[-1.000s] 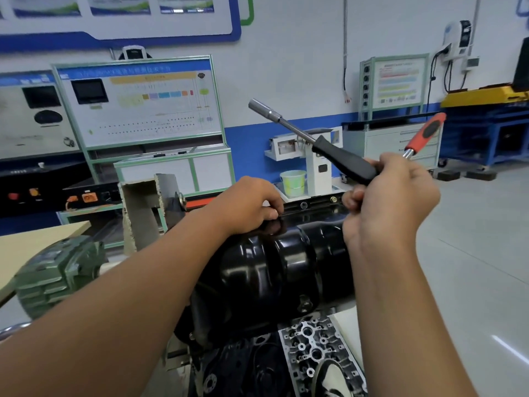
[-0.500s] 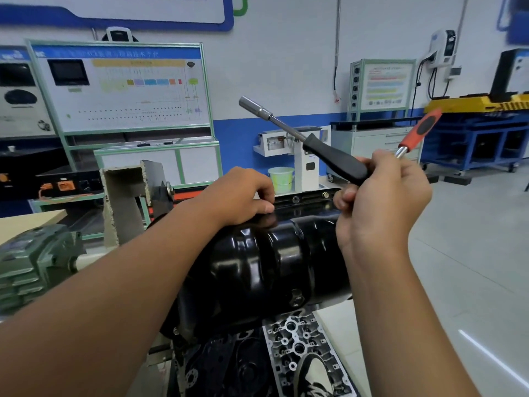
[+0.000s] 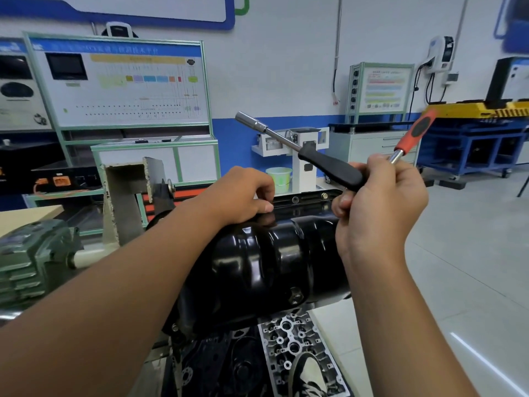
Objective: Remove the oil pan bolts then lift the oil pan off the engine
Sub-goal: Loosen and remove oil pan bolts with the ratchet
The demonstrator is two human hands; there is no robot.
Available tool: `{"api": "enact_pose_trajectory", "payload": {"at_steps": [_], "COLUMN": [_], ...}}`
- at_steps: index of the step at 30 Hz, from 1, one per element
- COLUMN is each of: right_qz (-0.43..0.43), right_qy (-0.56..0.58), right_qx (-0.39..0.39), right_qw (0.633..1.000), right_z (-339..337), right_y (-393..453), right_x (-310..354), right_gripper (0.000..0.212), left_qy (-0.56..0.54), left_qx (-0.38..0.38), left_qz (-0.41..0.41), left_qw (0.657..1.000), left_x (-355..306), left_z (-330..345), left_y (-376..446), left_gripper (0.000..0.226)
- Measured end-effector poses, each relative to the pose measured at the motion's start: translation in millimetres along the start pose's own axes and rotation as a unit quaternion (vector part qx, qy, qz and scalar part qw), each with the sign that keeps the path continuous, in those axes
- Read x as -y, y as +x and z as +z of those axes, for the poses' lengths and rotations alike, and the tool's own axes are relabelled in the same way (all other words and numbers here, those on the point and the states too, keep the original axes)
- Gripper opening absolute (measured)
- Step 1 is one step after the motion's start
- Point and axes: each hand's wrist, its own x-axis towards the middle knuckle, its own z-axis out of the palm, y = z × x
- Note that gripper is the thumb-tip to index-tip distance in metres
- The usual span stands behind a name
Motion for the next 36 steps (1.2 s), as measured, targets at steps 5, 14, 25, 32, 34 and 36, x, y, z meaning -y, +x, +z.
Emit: {"api": "enact_pose_trajectory", "payload": {"at_steps": [5, 14, 25, 32, 34, 36], "right_qz": [-0.007, -0.009, -0.008, 0.000, 0.000, -0.004], "right_qy": [-0.006, -0.008, -0.007, 0.000, 0.000, -0.004], "right_qx": [0.004, 0.004, 0.002, -0.002, -0.002, -0.001], "right_qw": [1.000, 1.000, 1.000, 1.000, 1.000, 1.000], "right_z": [0.8, 0.5, 0.8, 1.0, 0.5, 0.2], "right_y": [-0.4, 0.1, 0.8, 0.6, 0.9, 0.8], "right_x": [-1.4, -1.6, -2.7, -1.9, -1.8, -1.6], "right_gripper": [0.011, 0.014, 0.014, 0.016, 0.016, 0.016], "left_qy": [-0.015, -0.017, -0.016, -0.024, -0.014, -0.011], "left_qx": [0.046, 0.007, -0.001, 0.036, 0.022, 0.004], "left_qz": [0.002, -0.008, -0.007, -0.016, -0.022, -0.019], "left_qw": [0.999, 1.000, 1.000, 0.999, 0.999, 1.000], "left_x": [-3.3, 0.2, 5.9, 5.1, 4.5, 5.6], "left_z": [-2.5, 0.2, 1.7, 1.2, 0.7, 0.9], "left_y": [-1.3, -0.2, 2.1, 3.1, 3.4, 2.0], "left_gripper": [0.022, 0.013, 0.021, 0.029, 0.029, 0.023]}}
